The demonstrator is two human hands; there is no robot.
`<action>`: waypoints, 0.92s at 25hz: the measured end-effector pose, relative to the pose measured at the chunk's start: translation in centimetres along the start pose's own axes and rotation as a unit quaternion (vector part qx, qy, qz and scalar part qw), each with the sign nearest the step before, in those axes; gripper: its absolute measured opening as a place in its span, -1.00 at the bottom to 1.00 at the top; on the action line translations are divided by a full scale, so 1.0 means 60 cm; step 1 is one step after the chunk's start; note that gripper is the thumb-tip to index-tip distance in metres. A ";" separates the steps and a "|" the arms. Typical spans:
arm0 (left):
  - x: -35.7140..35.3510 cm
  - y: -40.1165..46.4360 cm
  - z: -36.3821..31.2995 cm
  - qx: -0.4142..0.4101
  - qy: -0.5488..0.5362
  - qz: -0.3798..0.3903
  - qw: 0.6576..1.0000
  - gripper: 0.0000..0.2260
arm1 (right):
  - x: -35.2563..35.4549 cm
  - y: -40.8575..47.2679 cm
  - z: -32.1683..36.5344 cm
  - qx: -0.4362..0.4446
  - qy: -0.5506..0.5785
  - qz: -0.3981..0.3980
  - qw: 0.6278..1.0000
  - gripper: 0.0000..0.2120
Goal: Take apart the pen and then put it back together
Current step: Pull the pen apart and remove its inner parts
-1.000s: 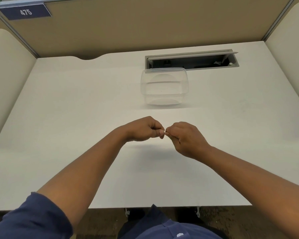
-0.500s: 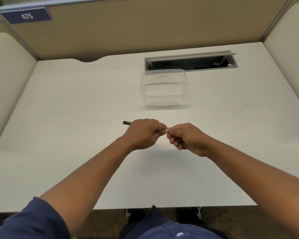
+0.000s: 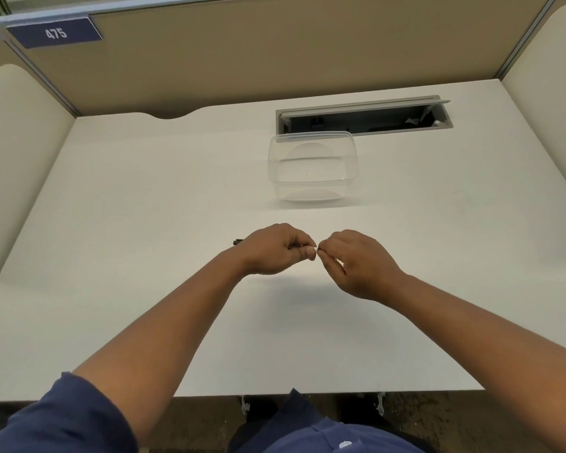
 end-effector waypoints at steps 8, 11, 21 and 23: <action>0.009 -0.009 -0.028 -0.080 0.168 -0.117 0.975 -0.77 | -0.074 -0.026 -0.061 -0.362 0.424 0.134 0.819 -0.70; 0.010 -0.006 -0.022 -0.054 0.136 -0.113 0.983 -0.76 | -0.049 -0.013 -0.064 -0.289 0.313 0.083 0.901 -0.74; -0.019 0.006 0.007 0.012 -0.045 0.010 0.999 -0.83 | -0.005 -0.015 -0.008 0.040 -0.027 -0.061 0.997 -0.70; -0.012 0.006 0.005 0.012 0.004 -0.017 1.000 -0.84 | -0.016 -0.007 -0.032 -0.079 0.078 -0.004 0.994 -0.76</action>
Point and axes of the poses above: each hand's wrist, its own y-axis towards the middle knuckle, its own x-axis out of the back of the hand, z = x × y, the point moved 10 cm from there along y, towards the middle knuckle
